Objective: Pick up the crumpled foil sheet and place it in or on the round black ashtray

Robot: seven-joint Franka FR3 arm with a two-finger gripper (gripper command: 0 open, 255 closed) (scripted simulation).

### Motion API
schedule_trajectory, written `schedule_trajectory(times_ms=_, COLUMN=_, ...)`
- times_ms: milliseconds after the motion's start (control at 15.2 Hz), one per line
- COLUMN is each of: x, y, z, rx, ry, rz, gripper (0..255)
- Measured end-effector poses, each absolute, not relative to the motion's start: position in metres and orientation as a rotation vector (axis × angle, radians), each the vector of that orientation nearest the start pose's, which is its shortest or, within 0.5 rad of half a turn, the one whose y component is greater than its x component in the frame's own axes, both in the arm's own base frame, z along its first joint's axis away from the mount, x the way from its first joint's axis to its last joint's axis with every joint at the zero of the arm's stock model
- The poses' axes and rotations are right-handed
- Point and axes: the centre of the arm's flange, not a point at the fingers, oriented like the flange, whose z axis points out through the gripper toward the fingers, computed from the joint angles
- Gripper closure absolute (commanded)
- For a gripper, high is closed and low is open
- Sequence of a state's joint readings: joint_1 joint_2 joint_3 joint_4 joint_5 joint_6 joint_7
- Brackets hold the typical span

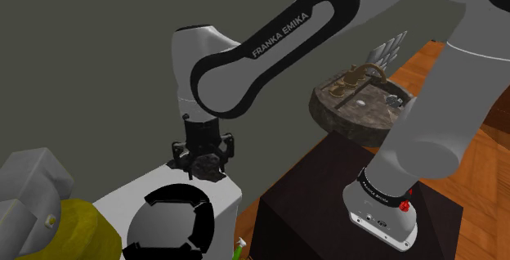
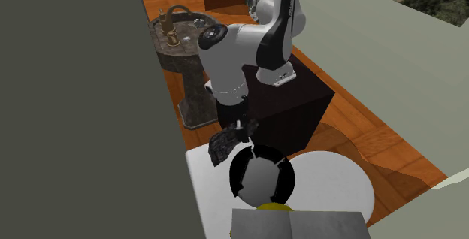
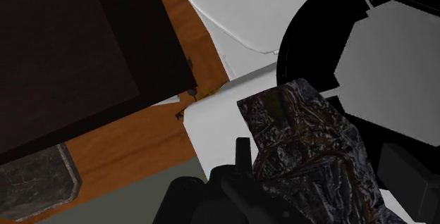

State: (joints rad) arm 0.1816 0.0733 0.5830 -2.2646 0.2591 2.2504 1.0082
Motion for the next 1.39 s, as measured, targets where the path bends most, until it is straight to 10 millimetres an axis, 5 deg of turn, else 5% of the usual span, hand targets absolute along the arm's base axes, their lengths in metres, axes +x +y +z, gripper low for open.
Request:
schedule_trajectory(times_ms=660, x=0.316, y=0.482, z=0.334, rx=-2.968, ry=0.623, rz=0.354, gripper=255)
schedule_trajectory(times_ms=1386, x=0.312, y=0.487, z=0.281, rx=-2.968, ry=0.627, rz=0.354, gripper=255)
